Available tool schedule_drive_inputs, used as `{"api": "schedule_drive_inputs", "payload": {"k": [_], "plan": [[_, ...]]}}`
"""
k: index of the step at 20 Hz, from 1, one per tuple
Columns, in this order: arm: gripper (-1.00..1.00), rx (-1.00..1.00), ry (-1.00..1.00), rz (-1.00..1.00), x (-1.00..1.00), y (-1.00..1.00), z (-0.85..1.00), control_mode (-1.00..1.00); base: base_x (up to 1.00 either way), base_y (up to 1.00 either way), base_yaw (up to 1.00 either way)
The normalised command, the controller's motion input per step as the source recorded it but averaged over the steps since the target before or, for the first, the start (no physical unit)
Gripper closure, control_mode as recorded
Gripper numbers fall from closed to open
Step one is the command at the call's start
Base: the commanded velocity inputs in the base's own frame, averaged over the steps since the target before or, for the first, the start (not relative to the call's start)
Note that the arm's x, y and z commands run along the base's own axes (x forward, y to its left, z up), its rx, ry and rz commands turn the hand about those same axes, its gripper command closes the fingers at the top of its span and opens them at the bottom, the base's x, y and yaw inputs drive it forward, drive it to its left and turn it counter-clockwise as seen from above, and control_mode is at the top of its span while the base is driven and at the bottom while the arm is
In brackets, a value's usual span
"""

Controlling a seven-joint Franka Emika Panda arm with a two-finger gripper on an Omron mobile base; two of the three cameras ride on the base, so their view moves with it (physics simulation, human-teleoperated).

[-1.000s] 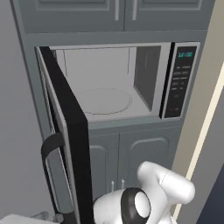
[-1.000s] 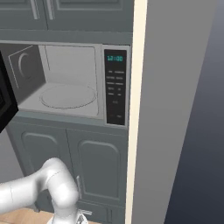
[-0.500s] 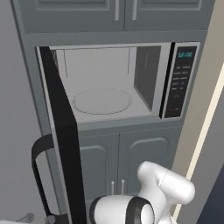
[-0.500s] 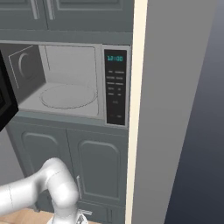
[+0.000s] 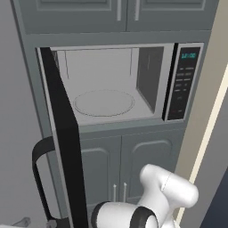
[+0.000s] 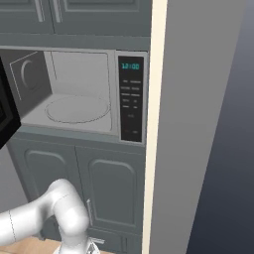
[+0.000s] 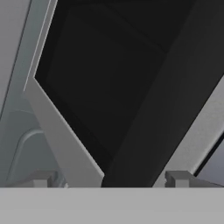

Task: Place the sponge inside the microwave to prepare for sanitizing.

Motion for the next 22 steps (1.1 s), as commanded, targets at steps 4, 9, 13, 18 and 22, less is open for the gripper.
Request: {"api": "schedule_drive_inputs", "payload": {"k": [4,9,13,18,22], "plan": [[-1.00,0.00,0.00,0.00,0.00,0.21,0.00,-1.00,0.00,0.00,0.00],[-1.00,-0.01,0.00,-0.04,-0.06,0.25,0.00,-1.00,0.00,0.00,0.00],[-1.00,0.00,0.00,-0.08,-0.21,0.11,-0.07,-1.00,0.00,0.00,0.00],[-1.00,-0.02,0.00,-0.11,-0.18,0.02,-0.02,-1.00,0.00,0.00,0.00],[-1.00,0.00,0.04,-0.10,-0.51,0.00,0.00,-1.00,0.00,0.00,0.00]]}}
